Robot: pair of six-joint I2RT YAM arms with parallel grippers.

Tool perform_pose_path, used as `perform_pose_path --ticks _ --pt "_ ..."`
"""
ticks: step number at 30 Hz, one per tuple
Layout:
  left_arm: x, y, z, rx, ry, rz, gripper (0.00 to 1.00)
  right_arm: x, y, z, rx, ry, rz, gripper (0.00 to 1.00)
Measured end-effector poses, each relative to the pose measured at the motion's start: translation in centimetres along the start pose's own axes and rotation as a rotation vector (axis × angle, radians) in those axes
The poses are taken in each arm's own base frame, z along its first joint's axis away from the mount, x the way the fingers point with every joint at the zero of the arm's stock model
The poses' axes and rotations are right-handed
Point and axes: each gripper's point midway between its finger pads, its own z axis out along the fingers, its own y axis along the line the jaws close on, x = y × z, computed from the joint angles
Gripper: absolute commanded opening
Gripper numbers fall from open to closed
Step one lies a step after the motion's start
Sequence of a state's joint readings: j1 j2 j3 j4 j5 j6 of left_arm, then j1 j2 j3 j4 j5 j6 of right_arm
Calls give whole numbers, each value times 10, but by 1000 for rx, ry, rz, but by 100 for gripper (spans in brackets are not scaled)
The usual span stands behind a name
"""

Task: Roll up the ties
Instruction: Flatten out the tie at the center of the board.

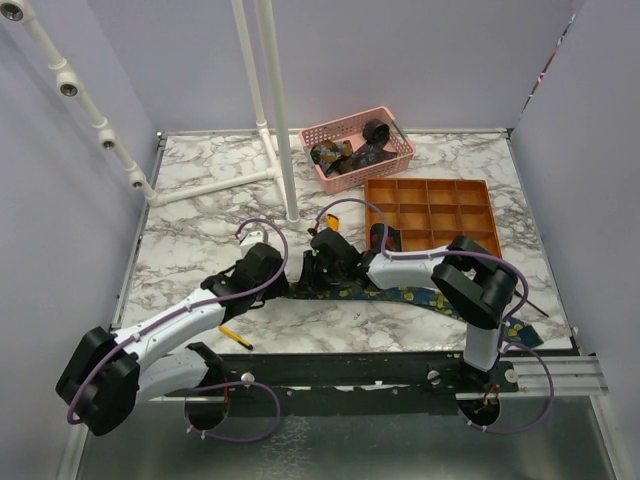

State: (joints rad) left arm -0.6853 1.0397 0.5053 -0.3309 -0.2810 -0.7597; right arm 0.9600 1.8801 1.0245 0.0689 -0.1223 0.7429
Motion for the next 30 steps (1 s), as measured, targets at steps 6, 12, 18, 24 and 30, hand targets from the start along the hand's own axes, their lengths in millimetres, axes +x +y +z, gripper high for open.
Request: perform_pose_path --ticks 6,12,18,24,30 --pt "8 5 10 -2 73 44 45 0 0 0 -14 -15 -1 20" --pt "4 6 14 13 101 43 42 0 -1 0 -28 -23 7 20" --pt "10 3 18 41 139 45 53 0 -1 0 -35 -26 8 20" --pt "21 4 23 36 194 53 37 1 -1 0 -36 -26 8 19" --pt "21 -2 25 64 207 52 9 1 -1 0 -38 -28 7 19"
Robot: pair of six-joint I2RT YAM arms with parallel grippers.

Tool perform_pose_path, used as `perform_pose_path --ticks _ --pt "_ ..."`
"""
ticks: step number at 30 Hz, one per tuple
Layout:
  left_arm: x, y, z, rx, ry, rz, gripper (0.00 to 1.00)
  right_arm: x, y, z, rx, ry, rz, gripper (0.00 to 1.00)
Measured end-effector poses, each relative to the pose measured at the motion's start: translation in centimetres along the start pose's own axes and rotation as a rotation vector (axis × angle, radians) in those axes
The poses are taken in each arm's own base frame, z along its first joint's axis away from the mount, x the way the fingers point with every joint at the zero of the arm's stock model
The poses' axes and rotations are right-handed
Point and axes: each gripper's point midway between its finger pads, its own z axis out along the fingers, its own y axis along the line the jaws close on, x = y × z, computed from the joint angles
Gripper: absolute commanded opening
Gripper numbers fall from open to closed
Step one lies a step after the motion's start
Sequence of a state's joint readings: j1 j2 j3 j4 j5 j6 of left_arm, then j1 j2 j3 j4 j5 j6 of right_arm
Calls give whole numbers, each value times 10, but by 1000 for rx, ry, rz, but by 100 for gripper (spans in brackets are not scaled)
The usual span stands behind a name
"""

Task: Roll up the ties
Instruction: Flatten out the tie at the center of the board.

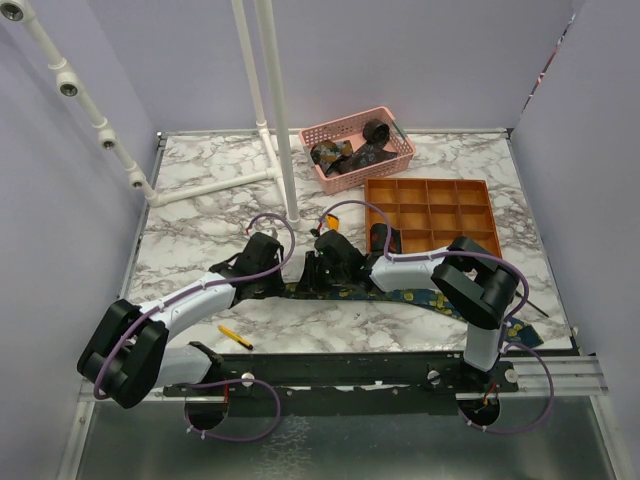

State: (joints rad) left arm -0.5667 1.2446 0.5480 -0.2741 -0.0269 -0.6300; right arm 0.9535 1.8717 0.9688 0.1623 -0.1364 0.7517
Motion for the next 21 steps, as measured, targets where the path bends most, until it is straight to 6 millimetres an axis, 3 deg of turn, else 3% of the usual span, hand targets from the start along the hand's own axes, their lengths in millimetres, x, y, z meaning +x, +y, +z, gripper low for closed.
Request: perform_pose_path --ticks 2,11,17,21 --pt "0 -1 0 7 1 1 0 0 0 0 -1 0 0 18" --pt "-2 -4 -5 21 3 -1 0 0 1 0 -1 2 8 18" --pt "-20 -6 -22 -40 -22 -2 0 0 4 3 -12 14 16 18" --pt "-21 -1 -29 -95 -22 9 0 -2 12 11 -38 30 20 18"
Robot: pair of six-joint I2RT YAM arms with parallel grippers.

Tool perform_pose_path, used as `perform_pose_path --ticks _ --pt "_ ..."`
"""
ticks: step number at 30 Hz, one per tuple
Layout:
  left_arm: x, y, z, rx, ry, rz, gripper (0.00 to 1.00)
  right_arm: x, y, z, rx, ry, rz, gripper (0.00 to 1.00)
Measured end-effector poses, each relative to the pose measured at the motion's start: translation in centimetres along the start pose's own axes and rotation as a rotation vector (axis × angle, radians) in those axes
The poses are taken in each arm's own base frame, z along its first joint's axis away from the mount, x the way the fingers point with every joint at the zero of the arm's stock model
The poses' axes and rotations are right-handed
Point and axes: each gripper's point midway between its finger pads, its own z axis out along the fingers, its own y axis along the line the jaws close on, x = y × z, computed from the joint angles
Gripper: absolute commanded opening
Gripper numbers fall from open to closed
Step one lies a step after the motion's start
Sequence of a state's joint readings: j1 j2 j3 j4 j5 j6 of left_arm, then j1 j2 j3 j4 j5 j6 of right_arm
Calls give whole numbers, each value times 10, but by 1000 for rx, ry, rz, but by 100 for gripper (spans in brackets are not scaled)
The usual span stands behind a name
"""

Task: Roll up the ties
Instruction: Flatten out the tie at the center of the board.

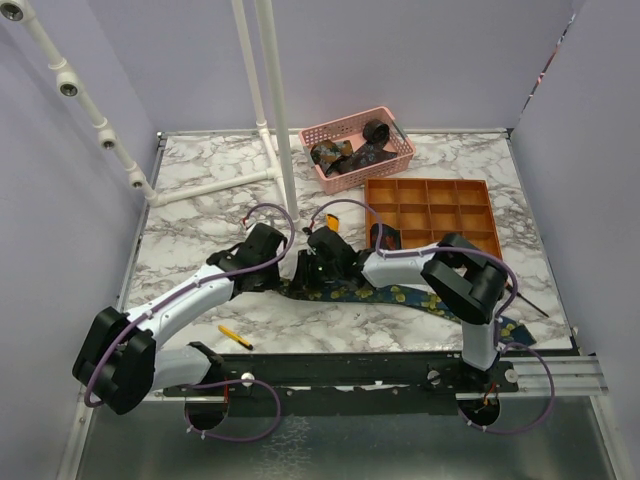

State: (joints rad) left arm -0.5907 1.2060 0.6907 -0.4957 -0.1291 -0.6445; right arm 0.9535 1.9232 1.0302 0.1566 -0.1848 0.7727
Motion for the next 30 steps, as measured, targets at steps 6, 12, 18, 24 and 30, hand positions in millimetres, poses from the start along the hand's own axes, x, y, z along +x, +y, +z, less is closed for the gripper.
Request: perform_pose_path --ticks 6,12,18,24,30 --pt "5 10 -3 -87 -14 33 0 -5 15 17 -48 29 13 18" --pt "1 21 -6 -201 -39 64 0 -7 29 31 -84 48 10 18" --pt "0 37 -4 -305 -56 69 0 -6 28 25 -67 33 16 31" --pt "-4 41 -5 -336 -85 61 0 -3 -2 -16 57 10 0 41" --pt "-4 45 -5 -352 -93 55 0 -19 -24 -56 185 -69 -91 43"
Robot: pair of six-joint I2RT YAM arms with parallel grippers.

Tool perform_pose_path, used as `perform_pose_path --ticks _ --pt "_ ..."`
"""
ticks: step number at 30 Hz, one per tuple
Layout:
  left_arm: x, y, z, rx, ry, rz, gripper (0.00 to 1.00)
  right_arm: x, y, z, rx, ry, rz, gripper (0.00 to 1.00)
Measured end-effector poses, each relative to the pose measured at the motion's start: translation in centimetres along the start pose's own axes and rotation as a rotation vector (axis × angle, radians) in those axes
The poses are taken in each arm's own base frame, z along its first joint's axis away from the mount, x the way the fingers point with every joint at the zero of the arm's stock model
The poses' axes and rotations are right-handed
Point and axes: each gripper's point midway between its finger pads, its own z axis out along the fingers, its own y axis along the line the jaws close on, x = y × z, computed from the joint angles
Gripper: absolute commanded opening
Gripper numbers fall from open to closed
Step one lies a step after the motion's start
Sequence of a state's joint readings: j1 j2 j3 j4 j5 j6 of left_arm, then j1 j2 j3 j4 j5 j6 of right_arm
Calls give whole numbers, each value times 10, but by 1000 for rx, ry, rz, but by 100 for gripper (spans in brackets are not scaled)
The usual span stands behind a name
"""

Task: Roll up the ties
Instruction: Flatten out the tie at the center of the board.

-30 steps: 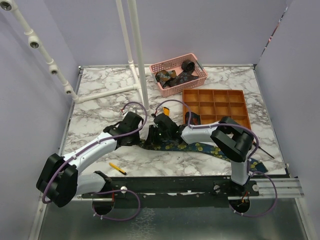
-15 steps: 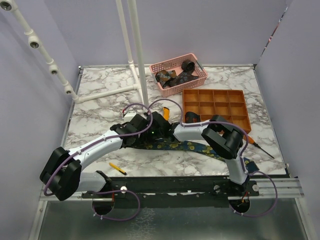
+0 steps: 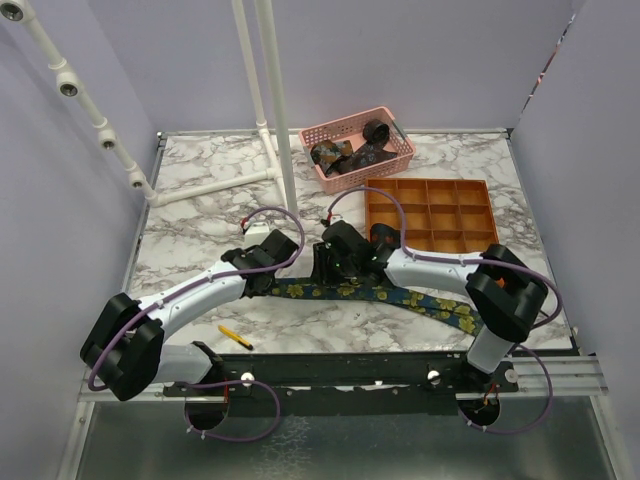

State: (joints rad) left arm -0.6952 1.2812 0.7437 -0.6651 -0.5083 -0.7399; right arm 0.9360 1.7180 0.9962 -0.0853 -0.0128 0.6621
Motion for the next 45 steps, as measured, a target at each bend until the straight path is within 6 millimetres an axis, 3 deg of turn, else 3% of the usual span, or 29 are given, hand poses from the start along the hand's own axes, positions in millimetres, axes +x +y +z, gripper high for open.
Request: perform_pose_path --ticks 6,9,14,19,26,34,45 --pt "4 1 3 -2 3 -10 0 -5 -23 9 114 -7 -101 37" --pt "6 2 4 -4 6 -13 0 4 -35 13 154 20 -123 43" --pt "6 2 3 6 -4 -26 0 16 -46 -11 159 22 -164 52" --pt "4 0 3 13 -11 -32 0 10 -43 -25 135 1 -216 52" --pt "5 0 4 14 -11 -32 0 37 -52 -26 150 81 -290 35" --pt "6 0 5 15 -11 -32 0 48 -61 -23 184 124 -314 1" --pt "3 -2 1 43 -25 -48 0 30 -75 -33 299 71 -325 0"
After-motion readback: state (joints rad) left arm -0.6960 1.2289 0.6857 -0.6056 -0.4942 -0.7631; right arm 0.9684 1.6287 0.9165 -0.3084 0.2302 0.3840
